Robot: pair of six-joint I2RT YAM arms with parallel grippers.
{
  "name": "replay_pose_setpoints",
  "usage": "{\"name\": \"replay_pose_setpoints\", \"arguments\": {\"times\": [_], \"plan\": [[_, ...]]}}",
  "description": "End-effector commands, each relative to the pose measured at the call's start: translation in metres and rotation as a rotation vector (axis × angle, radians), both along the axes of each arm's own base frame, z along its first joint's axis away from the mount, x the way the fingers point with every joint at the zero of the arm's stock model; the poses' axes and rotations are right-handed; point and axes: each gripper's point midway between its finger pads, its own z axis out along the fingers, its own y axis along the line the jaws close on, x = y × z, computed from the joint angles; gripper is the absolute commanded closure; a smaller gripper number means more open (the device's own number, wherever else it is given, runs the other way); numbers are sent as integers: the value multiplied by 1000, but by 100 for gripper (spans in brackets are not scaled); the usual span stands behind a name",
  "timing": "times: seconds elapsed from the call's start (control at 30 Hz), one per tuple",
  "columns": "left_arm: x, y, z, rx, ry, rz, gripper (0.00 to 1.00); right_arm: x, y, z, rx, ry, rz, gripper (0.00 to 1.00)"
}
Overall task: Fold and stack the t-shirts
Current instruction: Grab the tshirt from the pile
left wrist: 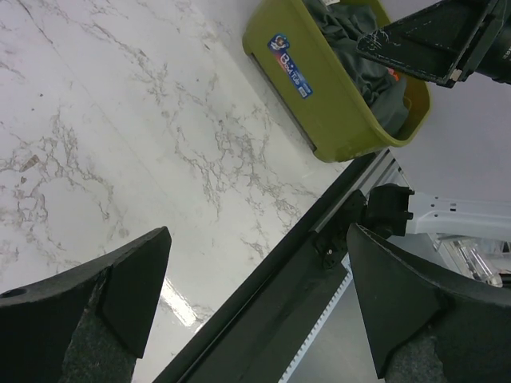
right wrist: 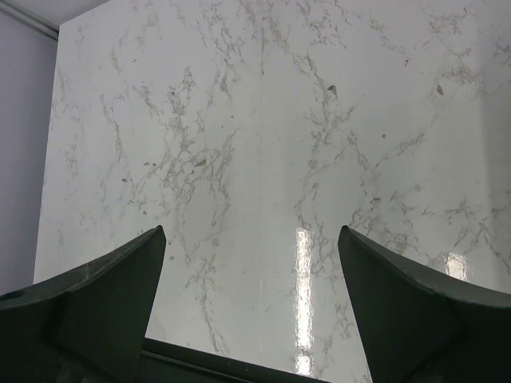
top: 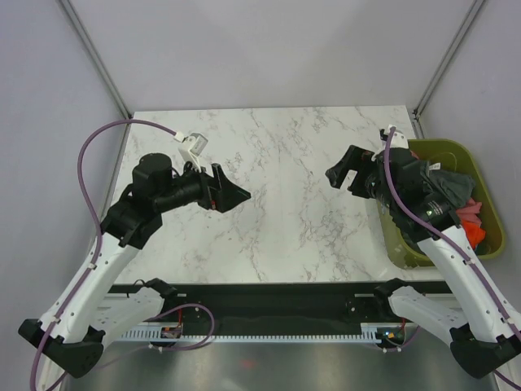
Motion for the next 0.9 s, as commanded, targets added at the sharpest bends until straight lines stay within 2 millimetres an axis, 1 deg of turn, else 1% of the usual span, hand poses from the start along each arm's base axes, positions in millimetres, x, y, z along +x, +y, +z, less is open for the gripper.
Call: {"name": "replay_pose_setpoints", "arguments": {"times": [0.0, 0.07, 0.13, 0.17, 0.2, 0.23, 0.27, 0.3, 0.33, 0.37, 0.4, 0.43, 0.47, 0.5, 0.53, 0.57, 0.6, 0.63, 0.7, 0.73, 0.8, 0.83, 0.87], "plan": [[1, 6, 4, 8, -56, 21, 0, 5, -6, 16, 24, -47, -57, 2], [3, 9, -1, 22, -61, 40, 0, 9, -9, 17, 14, -50, -78, 2], [4, 12, -4, 33, -69, 53, 0, 17, -24, 12, -24, -44, -173, 2], [4, 13, -8, 40, -66, 57, 0, 21, -33, 15, -30, -49, -237, 2], [3, 13, -9, 42, -66, 54, 0, 23, -43, 10, -69, -30, -291, 2], [1, 14, -9, 40, -67, 50, 0, 27, -69, 15, -137, -52, -418, 2], [-1, 12, -12, 35, -58, 35, 0, 27, -82, 29, -158, -75, -488, 2], [-3, 12, -11, 26, -53, 35, 0, 26, -95, 25, -225, -49, -543, 2], [-5, 12, -11, 22, -50, 35, 0, 24, -125, 34, -296, -69, -679, 2], [-7, 12, -14, 21, -42, 29, 0, 18, -141, 42, -339, -58, -740, 2], [-8, 12, -14, 18, -40, 27, 0, 18, -165, 41, -378, -29, -840, 2], [-9, 11, -15, 16, -36, 20, 0, 15, -180, 46, -394, -23, -900, 2], [-11, 11, -15, 14, -36, 15, 0, 15, -190, 41, -405, 3, -931, 3], [-12, 11, -15, 12, -36, 11, 1, 10, -212, 37, -396, 25, -1014, 3], [-14, 9, -14, 7, -36, -5, 2, 7, -222, 24, -408, 61, -1044, 3], [-17, 9, -11, -2, -37, -14, 2, 4, -230, 17, -417, 81, -1073, 3], [-18, 8, -8, -9, -36, -21, 2, -1, -244, 9, -428, 110, -1124, 3], [-21, 7, -4, -20, -40, -33, 3, -5, -251, -5, -447, 151, -1144, 2], [-25, 7, 1, -34, -45, -42, 4, -4, -263, -24, -453, 221, -1167, 2], [-25, 7, 3, -37, -48, -41, 4, -10, -275, -36, -455, 269, -1196, 2], [-26, 9, 4, -39, -54, -34, 4, -9, -286, -54, -410, 320, -1210, 2], [-23, 10, 3, -34, -54, -19, 4, -12, -288, -69, -403, 355, -1207, 2], [-23, 10, 1, -34, -47, -11, 4, -9, -290, -75, -375, 350, -1209, 3]]}}
